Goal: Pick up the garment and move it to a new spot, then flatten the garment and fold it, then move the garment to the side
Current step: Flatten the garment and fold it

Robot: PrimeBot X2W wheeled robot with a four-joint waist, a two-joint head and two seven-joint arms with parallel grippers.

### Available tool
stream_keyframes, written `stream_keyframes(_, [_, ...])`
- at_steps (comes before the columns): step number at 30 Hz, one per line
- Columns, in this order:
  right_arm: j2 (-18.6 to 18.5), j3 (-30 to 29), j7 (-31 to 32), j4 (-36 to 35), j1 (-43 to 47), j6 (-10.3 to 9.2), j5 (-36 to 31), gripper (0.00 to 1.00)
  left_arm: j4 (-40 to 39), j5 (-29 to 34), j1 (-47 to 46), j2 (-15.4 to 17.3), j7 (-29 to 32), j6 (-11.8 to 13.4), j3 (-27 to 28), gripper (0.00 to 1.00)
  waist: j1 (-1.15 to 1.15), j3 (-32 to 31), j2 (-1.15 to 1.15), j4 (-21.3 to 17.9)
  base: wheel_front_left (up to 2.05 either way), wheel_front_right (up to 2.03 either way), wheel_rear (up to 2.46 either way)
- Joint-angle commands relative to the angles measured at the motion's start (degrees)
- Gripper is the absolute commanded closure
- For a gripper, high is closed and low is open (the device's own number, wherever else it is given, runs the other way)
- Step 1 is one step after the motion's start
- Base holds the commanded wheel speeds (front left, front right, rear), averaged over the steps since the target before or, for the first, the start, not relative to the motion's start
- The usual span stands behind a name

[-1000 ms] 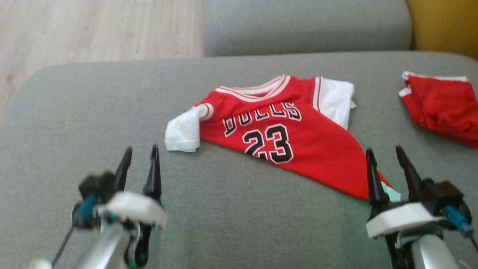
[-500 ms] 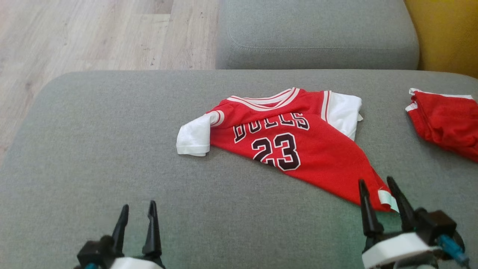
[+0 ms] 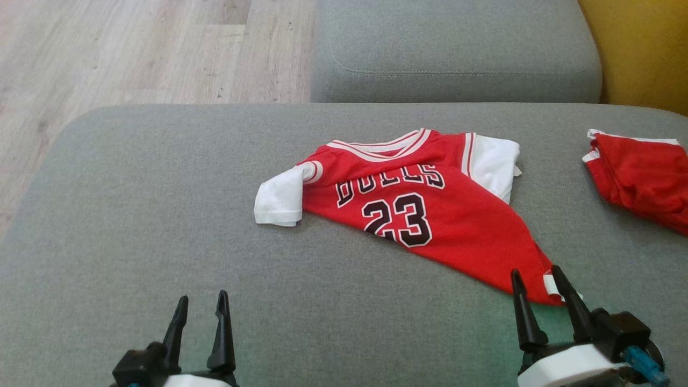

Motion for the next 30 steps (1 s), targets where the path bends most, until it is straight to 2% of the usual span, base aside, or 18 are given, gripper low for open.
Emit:
stream_keyframes(1, [-0.3,1.4,-0.2,-1.5,-1.9,-0.04,-0.3,0.00,-1.9,0.5,-2.3,0.4,-0.6,0.2,2.2,0.00,0.00,0.1,0.00,0.1,0.00,0.00,0.00])
stream_keyframes(15, [-0.3,0.6,0.1,-0.9,-2.9,-0.04,-1.2,0.00,-1.7,0.4,-2.7,0.4,0.0,0.4,1.4,0.00,0.00,1.3,0.00,0.8,0.00,0.00,0.00])
stream_keyframes(20, [-0.3,-2.2,1.2,-1.3,-4.8,-0.04,-3.7,0.00,-2.0,0.6,-3.3,0.5,0.0,0.6,1.3,0.00,0.00,2.5,0.00,1.2,0.00,0.00,0.00])
stream_keyframes(25, [-0.3,-7.5,5.1,1.1,-8.6,-0.04,-7.9,0.00,-2.5,1.0,-4.4,0.3,-0.1,0.8,1.3,0.00,0.00,4.9,0.00,1.9,0.00,0.00,0.00])
stream_keyframes(30, [-0.3,-9.9,10.2,6.3,-12.2,-0.04,-10.2,0.00,-2.0,1.2,-5.6,-0.4,-0.2,0.6,1.0,0.00,0.00,7.4,0.00,2.7,0.00,0.00,0.00])
